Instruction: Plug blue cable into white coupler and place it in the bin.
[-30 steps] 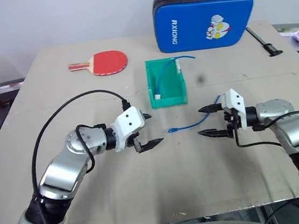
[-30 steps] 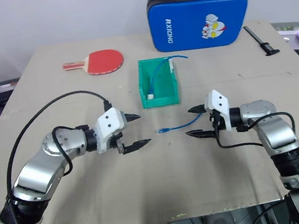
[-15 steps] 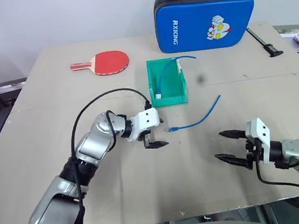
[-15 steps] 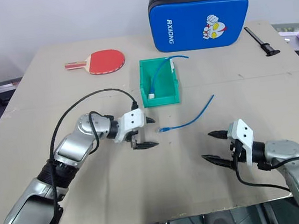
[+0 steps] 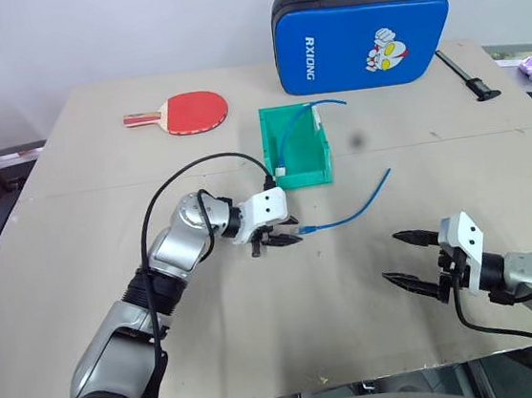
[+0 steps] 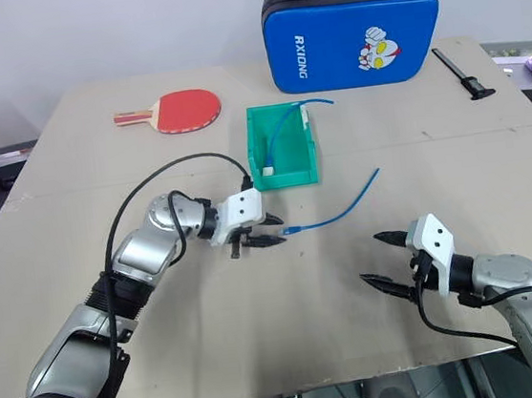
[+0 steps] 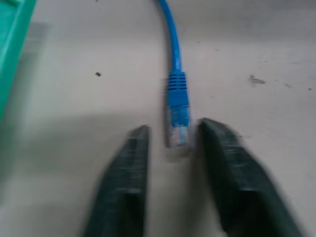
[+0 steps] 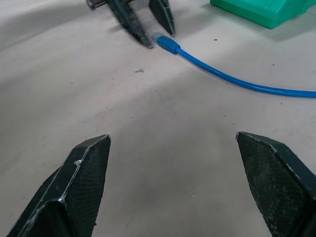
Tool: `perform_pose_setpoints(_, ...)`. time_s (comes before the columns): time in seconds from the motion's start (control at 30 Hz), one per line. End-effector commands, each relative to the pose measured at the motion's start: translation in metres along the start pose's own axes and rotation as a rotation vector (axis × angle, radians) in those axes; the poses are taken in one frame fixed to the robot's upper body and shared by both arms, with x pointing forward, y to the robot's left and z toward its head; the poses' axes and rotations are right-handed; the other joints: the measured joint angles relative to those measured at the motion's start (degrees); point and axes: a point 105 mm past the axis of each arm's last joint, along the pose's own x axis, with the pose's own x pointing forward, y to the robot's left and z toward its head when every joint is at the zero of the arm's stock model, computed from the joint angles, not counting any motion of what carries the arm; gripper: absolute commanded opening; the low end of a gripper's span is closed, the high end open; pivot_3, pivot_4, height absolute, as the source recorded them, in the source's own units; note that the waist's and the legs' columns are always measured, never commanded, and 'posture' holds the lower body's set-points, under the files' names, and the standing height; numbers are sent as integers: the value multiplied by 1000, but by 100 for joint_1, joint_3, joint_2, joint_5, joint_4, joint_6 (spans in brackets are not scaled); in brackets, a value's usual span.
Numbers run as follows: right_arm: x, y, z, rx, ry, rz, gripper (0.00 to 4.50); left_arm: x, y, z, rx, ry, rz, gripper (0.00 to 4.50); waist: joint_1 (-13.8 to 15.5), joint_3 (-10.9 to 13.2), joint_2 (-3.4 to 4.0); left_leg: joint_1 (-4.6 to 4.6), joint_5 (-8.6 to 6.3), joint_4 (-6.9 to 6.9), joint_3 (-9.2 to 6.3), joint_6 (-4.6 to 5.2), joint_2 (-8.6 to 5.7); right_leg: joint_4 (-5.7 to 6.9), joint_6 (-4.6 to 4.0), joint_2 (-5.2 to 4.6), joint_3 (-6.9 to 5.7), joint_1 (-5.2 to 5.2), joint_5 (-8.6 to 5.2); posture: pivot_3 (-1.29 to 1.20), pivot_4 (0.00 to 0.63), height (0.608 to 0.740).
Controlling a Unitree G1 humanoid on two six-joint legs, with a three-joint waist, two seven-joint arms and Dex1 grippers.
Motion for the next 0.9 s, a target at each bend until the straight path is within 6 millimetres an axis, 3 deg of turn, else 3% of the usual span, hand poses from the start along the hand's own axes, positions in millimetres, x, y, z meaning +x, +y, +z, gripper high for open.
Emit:
perform_pose_setpoints(0.03,0,3,15,-12,-56,39,3997,-2,-4,0,-16,17,-16,28,-1,0,0,0,0,-1,-1,0,0,0,0,0,0,0,0,0,150,728)
perform_pose_setpoints(0.2,2,4,20,95,-104,49,3997,-5,-9,29,-106,-147,-17,28,-4,1,0,-2,0,-1,-9,0,2,-2,1,0,1,-1,-1,0,150,728)
perform_pose_setpoints(0.43,9,20,67,448,-372,199,3997,-22,-12,77,-324,-450,-9,28,-6,4,-4,-6,0,1,-27,0,12,1,2,-5,-2,-2,-1,0,150,728)
perform_pose_setpoints(0.63,30,6,105,587,-555,225,3997,-29,-32,98,-520,-639,-155,28,-56,5,-3,2,0,0,-25,0,11,7,2,-2,2,0,0,0,150,728)
perform_pose_setpoints(0.9,38,5,108,601,-532,268,3997,-40,-33,106,-632,-715,-214,28,-11,5,-4,-7,0,0,-28,0,3,1,2,-6,-4,-1,0,0,150,728)
